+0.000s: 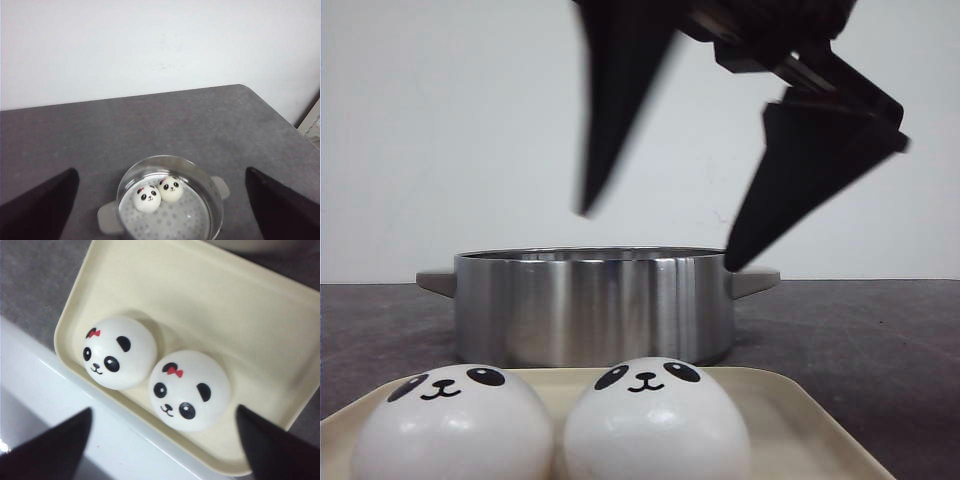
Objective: Steam buns
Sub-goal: 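Move the right gripper down onto the panda bun nearest it and grasp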
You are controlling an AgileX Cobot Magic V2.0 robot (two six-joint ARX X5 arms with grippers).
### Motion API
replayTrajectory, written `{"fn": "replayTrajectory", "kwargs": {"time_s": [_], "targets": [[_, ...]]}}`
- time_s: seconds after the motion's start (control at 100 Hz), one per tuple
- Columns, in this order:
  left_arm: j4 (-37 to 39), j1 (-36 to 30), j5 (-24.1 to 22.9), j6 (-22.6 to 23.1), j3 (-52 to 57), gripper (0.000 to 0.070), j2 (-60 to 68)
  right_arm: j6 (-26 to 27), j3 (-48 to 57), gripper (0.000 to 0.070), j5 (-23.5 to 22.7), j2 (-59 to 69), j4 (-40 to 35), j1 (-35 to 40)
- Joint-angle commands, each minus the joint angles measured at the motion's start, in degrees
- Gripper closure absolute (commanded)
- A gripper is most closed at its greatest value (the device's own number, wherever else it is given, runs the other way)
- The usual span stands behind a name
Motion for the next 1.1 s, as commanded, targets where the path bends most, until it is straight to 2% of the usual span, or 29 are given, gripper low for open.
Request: {"fn": "replayTrajectory", "kwargs": {"time_s": [0.0, 0.38, 0.47, 0.61, 0.72, 0.79, 0.85, 0.89, 0.94, 0.95, 1.09], "targets": [[0.1, -0.4, -0.3, 0.7, 0.9, 0.0022, -0.3, 2.0, 0.5, 0.0037, 0.5, 1.0, 0.5, 1.0], [-0.5, -0.4, -0.3, 0.7, 0.9, 0.0022, -2.7, 1.4, 0.5, 0.0049, -0.2, 12.4, 0.8, -0.5], [-1.4, -0.4, -0.3, 0.7, 0.9, 0.0022, -2.7, 1.3, 0.5, 0.0088, -0.2, 15.1, 1.3, -0.6], [-2.5, -0.4, -0.1, 0.7, 0.9, 0.0022, -2.7, 1.4, 0.5, 0.0095, -0.6, 18.2, 1.6, -0.6], [-3.3, -0.4, -0.1, 0.7, 0.9, 0.0022, -2.8, 1.4, 0.5, 0.0144, -0.6, 19.8, 2.3, -0.7], [-3.3, -0.4, -0.1, 0.7, 0.9, 0.0022, -3.0, 1.4, 0.5, 0.0225, -0.6, 20.3, 2.8, -0.8], [-3.3, -0.4, -0.1, 0.7, 0.9, 0.0022, -3.1, 1.4, 0.5, 0.0338, -0.4, 20.3, 3.0, -0.9], [-3.3, -0.4, -0.1, 0.7, 0.9, 0.0022, -3.1, 1.4, 0.5, 0.0458, -0.1, 20.3, 3.1, -0.9], [-3.4, -0.4, -0.1, 0.7, 0.9, 0.0022, -3.1, 1.3, 0.5, 0.0678, 0.0, 20.3, 3.4, -0.9], [-3.4, -0.4, -0.1, 0.7, 0.9, 0.0022, -3.1, 1.3, 0.5, 0.0700, 0.0, 20.3, 3.5, -0.9], [-3.3, -0.4, -0.1, 0.7, 0.9, 0.0022, -3.1, 0.3, 0.7, 0.0688, -0.2, 19.5, 4.2, -0.8]]}}
